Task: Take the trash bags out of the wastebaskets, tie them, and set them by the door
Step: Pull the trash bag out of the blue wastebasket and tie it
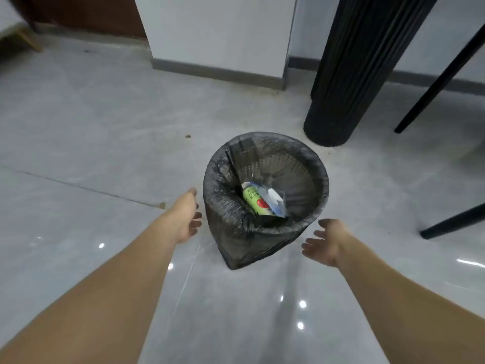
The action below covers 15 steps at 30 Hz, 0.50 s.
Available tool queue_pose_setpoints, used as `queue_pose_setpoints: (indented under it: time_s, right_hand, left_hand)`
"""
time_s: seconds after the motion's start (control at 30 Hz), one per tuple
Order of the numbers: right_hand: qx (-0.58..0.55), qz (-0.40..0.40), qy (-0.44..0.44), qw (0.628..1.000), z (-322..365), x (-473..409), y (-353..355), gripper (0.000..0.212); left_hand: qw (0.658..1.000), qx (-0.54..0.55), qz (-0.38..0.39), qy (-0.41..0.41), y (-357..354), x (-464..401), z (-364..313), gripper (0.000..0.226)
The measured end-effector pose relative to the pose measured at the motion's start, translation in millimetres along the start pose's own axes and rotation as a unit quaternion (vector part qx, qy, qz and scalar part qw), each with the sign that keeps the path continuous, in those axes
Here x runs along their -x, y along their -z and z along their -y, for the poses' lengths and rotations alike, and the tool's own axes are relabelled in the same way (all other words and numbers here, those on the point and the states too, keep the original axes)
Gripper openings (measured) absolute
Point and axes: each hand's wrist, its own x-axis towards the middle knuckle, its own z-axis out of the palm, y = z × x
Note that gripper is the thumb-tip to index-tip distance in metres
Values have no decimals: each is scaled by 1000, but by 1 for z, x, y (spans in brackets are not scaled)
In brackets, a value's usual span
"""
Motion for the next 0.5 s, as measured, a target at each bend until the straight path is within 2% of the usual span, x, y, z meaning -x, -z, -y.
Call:
queue_pose_setpoints:
  time_s: [0.1,0.2,0.3,0.4,0.5]
  right_hand:
    - [22,13,-16,1000,-3,2,-6,57]
    - [36,13,-29,999,-10,4,-4,60]
    - [62,24,-26,997,-8,6,-6,57]
    - [93,44,14,995,4,12,-14,45]
    - [119,55,35,991,11,14,-12,41]
  left_hand:
    - [996,37,74,19,-1,-2,5,55]
    - [996,47,77,25,-5,-7,14,55]
    - [996,-1,82,40,-8,-2,18,45]
    - [991,-32,107,74,-7,-8,25,56]
    - [986,-58,133,85,-8,-2,30,45]
